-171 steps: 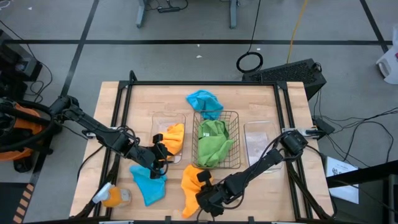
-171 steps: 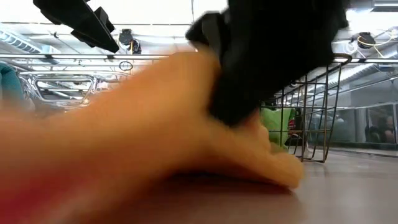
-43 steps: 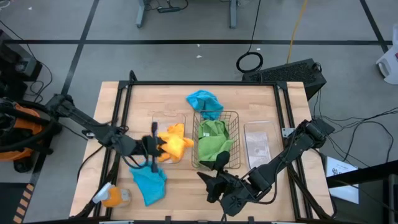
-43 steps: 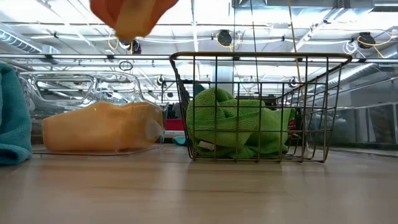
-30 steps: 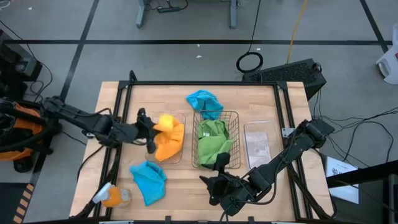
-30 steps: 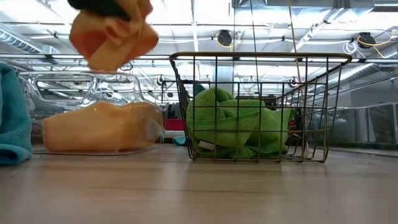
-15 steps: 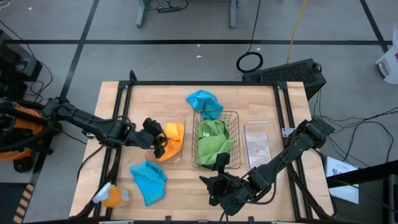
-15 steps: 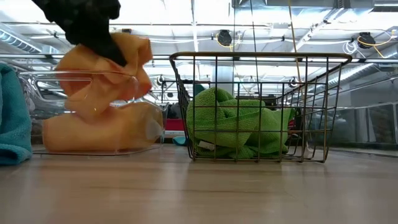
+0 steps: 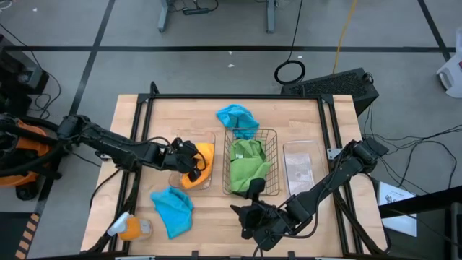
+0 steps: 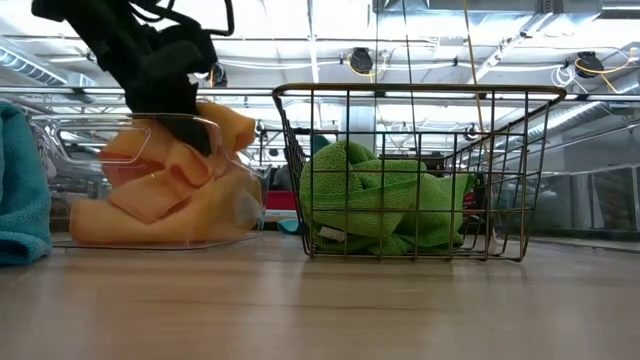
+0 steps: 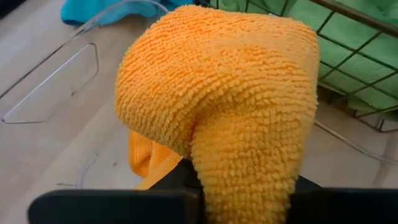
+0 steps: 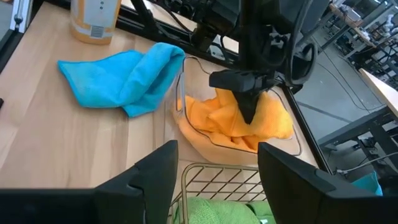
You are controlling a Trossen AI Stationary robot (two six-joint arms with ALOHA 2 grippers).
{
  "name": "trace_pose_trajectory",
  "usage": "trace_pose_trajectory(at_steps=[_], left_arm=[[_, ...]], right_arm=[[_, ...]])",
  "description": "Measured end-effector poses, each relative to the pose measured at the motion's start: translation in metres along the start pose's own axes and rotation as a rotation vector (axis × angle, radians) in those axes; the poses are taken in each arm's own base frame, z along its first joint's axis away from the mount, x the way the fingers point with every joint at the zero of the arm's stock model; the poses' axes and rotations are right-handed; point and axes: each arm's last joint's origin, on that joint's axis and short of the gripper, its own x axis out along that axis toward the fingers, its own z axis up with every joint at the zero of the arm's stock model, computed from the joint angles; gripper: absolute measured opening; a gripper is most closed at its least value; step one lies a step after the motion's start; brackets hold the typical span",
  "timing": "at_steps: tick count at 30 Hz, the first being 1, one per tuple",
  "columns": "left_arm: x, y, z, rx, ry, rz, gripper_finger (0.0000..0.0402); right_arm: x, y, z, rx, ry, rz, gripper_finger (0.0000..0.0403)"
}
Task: Sort microfiber towel by color & place in baskets
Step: Put the yellow microfiber towel into the left transparent bin
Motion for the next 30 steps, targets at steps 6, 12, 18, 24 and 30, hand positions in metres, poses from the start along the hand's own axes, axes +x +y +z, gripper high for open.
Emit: trace_pose_trajectory(at_steps=[6, 12, 18, 24, 30], left_arm=[[-0.002, -0.002, 0.000, 0.034, 0.016, -0.048, 0.0117], [-0.003, -0.002, 0.000, 0.058, 0.009, -0.049, 0.0211], [-0.018, 0.002, 0.008, 0.063, 0.030, -0.034, 0.0273], [-0.045, 0.010, 0.019, 0.038, -0.014, -0.065, 0.0292], [-0.064, 0.012, 0.026, 0.032, -0.115, -0.138, 0.0287]], right_arm=[[0.002, 0.001, -0.001, -0.022, 0.005, -0.002, 0.0210], [0.002, 0.001, -0.001, -0.021, 0.005, -0.002, 0.0210], [0.002, 0.001, -0.001, -0.022, 0.005, -0.002, 0.0210], [0.002, 0.001, -0.001, -0.020, 0.005, -0.002, 0.0210], [0.002, 0.001, -0.001, -0.023, 0.006, -0.003, 0.0210]])
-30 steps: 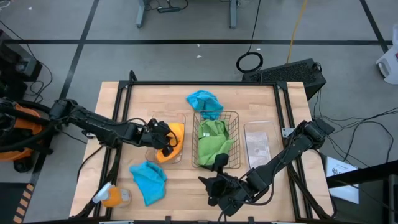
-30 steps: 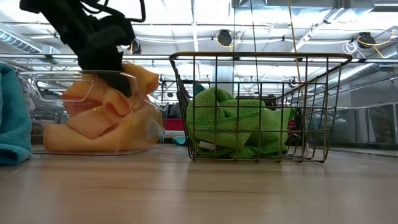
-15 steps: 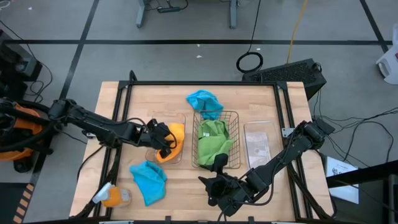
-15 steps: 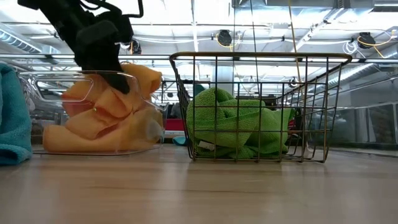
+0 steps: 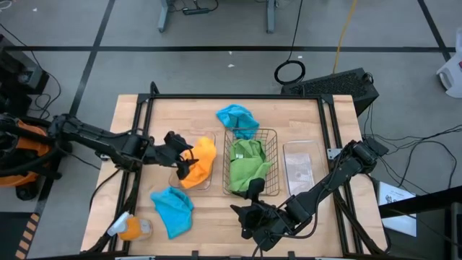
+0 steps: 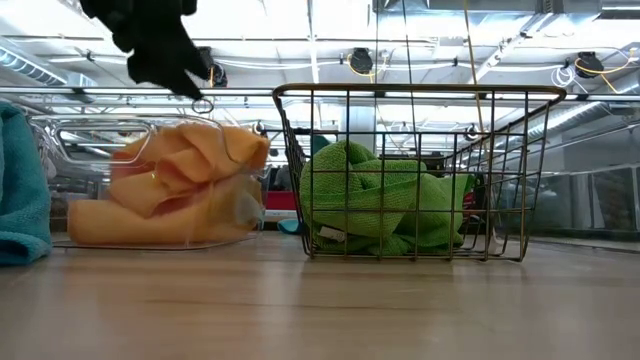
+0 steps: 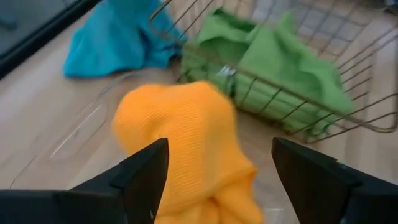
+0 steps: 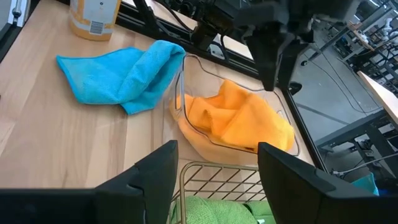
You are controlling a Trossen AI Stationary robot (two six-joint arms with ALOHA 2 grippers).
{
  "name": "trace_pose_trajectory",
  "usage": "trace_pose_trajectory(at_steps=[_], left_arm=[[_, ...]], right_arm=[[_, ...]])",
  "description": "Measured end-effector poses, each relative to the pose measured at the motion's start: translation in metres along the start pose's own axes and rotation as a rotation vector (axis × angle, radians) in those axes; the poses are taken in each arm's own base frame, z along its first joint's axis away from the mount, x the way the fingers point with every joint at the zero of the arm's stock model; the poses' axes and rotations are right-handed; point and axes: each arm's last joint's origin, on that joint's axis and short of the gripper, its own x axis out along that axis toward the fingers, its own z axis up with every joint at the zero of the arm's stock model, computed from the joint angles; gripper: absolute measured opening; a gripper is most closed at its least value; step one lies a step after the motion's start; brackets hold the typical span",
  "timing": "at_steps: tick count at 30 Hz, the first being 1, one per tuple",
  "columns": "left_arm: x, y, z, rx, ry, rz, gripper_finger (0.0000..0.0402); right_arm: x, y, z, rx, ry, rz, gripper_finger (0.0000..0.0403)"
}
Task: Sort microfiber towel by color & place in baskets
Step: Put the yellow microfiber towel into the left transparent bin
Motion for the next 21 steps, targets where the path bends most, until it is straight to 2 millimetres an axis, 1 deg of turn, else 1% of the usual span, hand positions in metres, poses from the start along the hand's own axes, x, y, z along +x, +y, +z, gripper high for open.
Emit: trace_pose_trajectory(at_steps=[3, 5, 7, 9, 12, 17, 19, 21], left_arm=[[0.004, -0.006, 0.001, 0.054, -0.037, -0.028, 0.0265], [0.012, -0.010, -0.001, 0.093, -0.038, -0.025, 0.0240], [0.023, -0.012, -0.004, 0.137, -0.017, 0.013, 0.0208], [0.034, -0.013, -0.008, 0.165, -0.002, 0.090, 0.0172], [0.052, -0.009, -0.016, 0.191, 0.061, 0.206, 0.0115], [0.077, -0.005, -0.028, 0.214, 0.177, 0.274, 0.0031], [0.084, -0.002, -0.032, 0.209, 0.223, 0.302, 0.0010], [0.088, 0.001, -0.035, 0.190, 0.251, 0.327, 0.0006]], right_arm=[[0.001, -0.001, 0.000, 0.001, 0.001, -0.002, 0.0210], [0.001, -0.001, 0.000, 0.002, 0.001, -0.003, 0.0210], [0.001, -0.001, 0.000, 0.004, 0.001, -0.003, 0.0210], [0.001, -0.001, 0.000, 0.003, 0.000, -0.003, 0.0210], [0.001, -0.001, 0.000, 0.007, 0.000, -0.003, 0.0210], [0.001, -0.001, 0.000, 0.004, 0.003, -0.003, 0.0210], [0.001, -0.001, 0.000, 0.003, 0.003, -0.003, 0.0210], [0.001, -0.001, 0.000, 0.003, 0.003, -0.003, 0.0210]])
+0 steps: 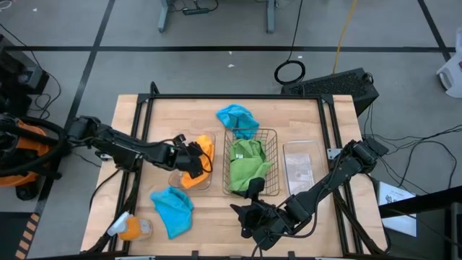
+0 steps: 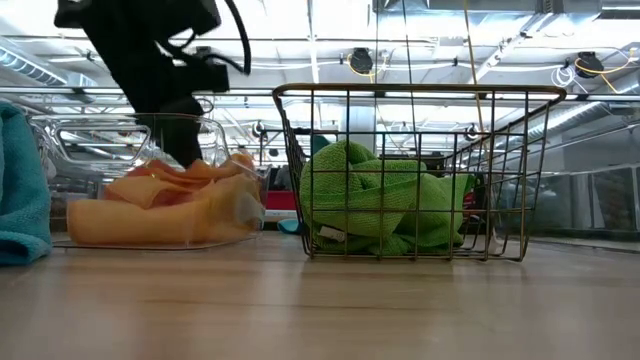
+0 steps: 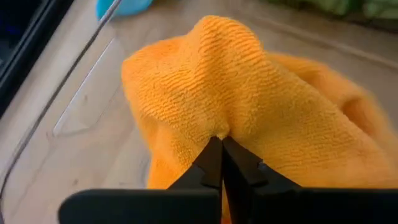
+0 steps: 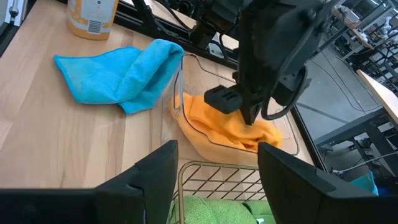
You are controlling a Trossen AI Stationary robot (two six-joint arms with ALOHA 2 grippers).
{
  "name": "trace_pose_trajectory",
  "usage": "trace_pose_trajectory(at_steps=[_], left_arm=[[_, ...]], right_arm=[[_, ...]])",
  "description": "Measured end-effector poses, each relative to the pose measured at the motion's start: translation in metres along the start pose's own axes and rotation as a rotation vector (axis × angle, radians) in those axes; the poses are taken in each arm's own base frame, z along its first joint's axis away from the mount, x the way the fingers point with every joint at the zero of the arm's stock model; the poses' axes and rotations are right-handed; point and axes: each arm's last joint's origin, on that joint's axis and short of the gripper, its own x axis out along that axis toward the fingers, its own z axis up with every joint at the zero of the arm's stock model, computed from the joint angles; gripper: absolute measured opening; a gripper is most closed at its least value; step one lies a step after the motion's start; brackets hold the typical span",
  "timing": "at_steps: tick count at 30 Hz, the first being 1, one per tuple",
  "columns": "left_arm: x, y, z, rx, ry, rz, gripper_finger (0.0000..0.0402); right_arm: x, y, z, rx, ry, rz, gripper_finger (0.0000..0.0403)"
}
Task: Sort microfiber towel by color & place in baskets
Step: Put the yellow microfiber towel into the left transparent bin, then put the bottom blue microfiber towel into the right transparent bin
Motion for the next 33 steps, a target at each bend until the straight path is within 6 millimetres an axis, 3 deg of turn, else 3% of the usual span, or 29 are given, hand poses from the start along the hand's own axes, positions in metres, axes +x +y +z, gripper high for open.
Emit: trace_pose_trajectory(at_steps=[10, 19, 27, 33], left_arm=[[-0.012, 0.000, 0.003, -0.035, -0.017, -0.022, 0.0050], [-0.060, 0.002, 0.009, -0.048, -0.093, -0.160, 0.0074], [-0.106, -0.006, -0.009, -0.070, -0.108, -0.437, 0.0076], [-0.122, -0.018, -0.027, -0.044, -0.074, -0.506, 0.0076]], right_arm=[[0.000, 0.000, 0.000, -0.001, 0.003, -0.001, 0.0210], [-0.001, 0.000, -0.002, -0.006, 0.012, 0.000, 0.0210], [-0.001, 0.001, -0.007, 0.016, 0.056, 0.039, 0.0210], [-0.001, 0.001, -0.007, 0.019, 0.059, 0.042, 0.0210]])
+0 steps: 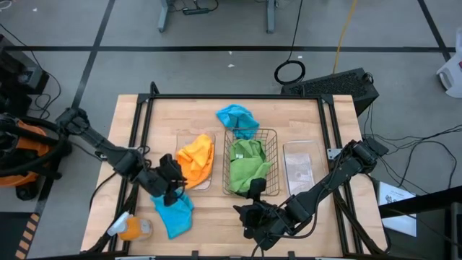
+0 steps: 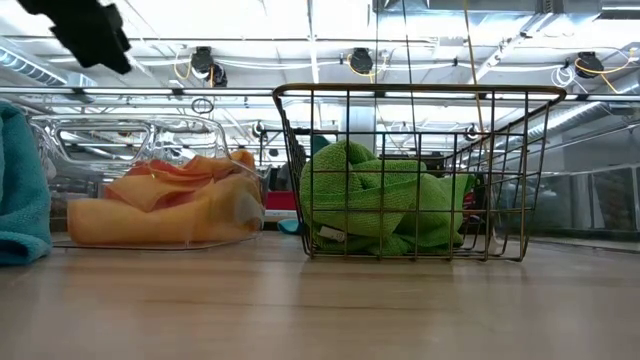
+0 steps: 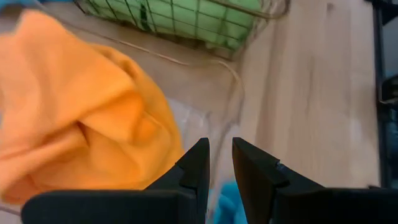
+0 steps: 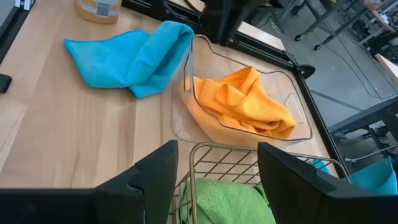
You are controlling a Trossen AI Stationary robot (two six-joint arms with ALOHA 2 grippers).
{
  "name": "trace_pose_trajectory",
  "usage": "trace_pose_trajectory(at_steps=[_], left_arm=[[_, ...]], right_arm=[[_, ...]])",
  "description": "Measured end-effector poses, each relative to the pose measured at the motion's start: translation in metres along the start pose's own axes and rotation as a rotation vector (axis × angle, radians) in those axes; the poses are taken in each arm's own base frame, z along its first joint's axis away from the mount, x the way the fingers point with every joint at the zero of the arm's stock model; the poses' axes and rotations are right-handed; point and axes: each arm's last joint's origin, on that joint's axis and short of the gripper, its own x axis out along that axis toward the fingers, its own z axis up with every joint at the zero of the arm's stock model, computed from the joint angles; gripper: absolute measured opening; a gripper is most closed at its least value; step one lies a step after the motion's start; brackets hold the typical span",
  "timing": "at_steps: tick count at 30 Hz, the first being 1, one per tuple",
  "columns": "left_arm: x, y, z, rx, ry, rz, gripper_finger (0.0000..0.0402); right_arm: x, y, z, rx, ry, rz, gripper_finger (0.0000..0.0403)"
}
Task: Sort microfiber towel by color & place in baskets
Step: Put the bottom blue microfiber towel into the right transparent bin
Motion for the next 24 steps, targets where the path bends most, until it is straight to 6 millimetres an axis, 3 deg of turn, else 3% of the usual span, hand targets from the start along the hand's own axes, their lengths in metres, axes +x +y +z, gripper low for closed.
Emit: trace_pose_trajectory(at_steps=[13, 24], left_arm=[[-0.013, -0.013, -0.030, 0.034, 0.119, -0.018, 0.0088], [-0.026, -0.014, -0.056, 0.007, 0.221, 0.049, 0.0254]], right_arm=[[0.000, 0.000, 0.000, 0.000, 0.000, 0.001, 0.0210], [0.000, 0.000, 0.000, 0.001, 0.000, 0.001, 0.0210]])
